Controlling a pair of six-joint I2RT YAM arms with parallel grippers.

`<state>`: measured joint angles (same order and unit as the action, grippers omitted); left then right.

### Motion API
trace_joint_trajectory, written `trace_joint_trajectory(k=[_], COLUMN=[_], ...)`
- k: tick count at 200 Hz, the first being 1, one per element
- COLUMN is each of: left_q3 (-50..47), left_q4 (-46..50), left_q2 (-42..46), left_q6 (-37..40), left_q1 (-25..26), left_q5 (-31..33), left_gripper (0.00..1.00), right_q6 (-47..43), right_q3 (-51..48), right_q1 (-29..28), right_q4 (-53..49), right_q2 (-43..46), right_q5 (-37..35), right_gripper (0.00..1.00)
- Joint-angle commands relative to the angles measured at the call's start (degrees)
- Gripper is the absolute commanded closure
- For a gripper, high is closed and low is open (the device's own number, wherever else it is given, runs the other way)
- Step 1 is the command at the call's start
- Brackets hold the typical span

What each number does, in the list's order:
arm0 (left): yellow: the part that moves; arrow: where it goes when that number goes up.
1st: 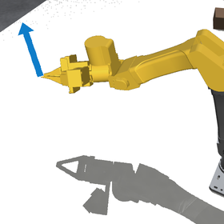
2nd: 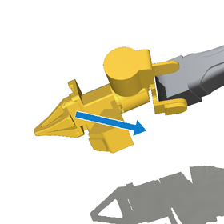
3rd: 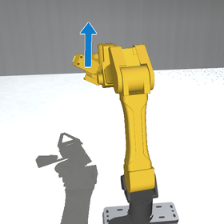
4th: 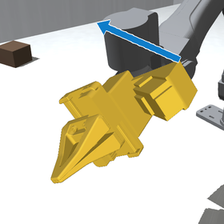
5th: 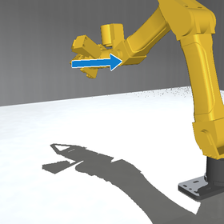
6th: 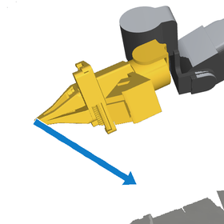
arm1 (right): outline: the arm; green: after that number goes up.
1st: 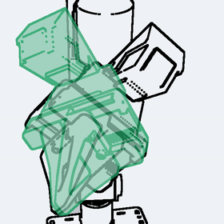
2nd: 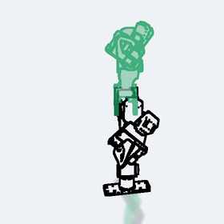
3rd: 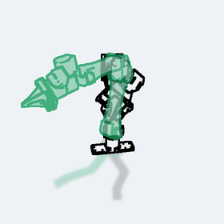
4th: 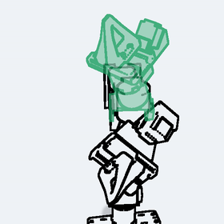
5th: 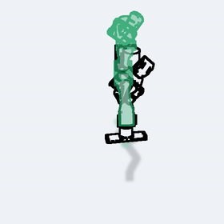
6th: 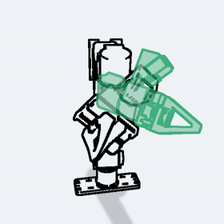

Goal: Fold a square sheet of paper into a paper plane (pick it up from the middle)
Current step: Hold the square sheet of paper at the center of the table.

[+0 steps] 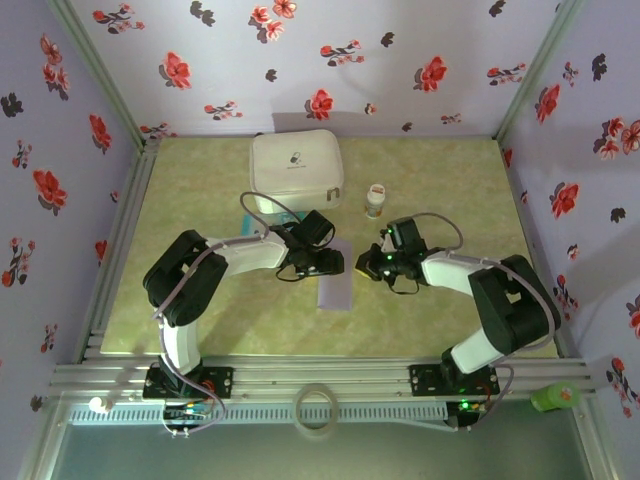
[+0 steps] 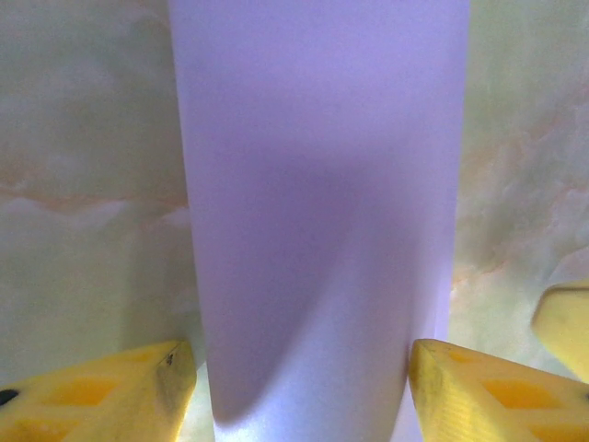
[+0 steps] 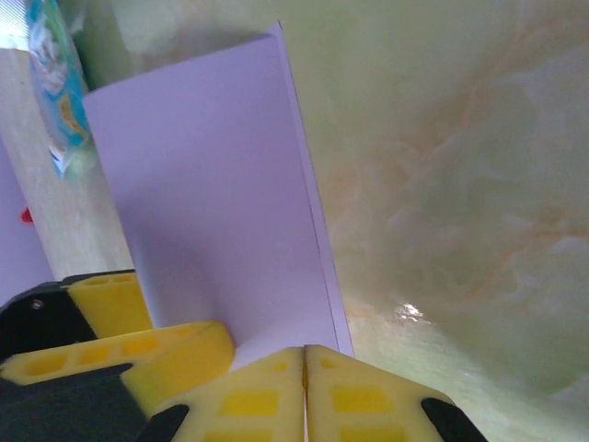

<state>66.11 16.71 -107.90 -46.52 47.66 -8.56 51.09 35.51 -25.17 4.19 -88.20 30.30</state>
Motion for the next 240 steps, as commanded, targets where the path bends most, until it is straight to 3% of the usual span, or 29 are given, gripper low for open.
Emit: trace_joint_trajectory(k=[1,99,168,206,240], left_q3=[0.1,0.5,1.1,-0.1,-4.4], left_q4=[2.2,2.7,2.6,2.6,-1.6], left_q2=[-3.5,-4.3,-1.7,2.2,4.7], left_q6=[0.5,0.2,0.1,0.1,-1.0], left_q1=[0.1,0.4,0.5,-0.5,-2.0], left_q5=[1.9,1.9,1.3,1.0,-1.6], left_gripper=[0.35,0.35,0.34,0.33,0.4], right_q6=[0.7,2.2,-4.8,-5.3,-5.4], right_q3=[1.5,2.3,4.2,4.7,4.7], right_q1=[-1.0,-2.4,-2.3,-2.3,-2.3], right_q4=[1.5,5.5,-7.3,-7.7,-7.5], right_q2=[-1.6,-6.6,-8.6,-9.7,-9.6], right_q5=[1.9,4.1,-3.7,-3.6,-3.6], right_gripper=[0.92,0.94,0.96,0.96,0.96])
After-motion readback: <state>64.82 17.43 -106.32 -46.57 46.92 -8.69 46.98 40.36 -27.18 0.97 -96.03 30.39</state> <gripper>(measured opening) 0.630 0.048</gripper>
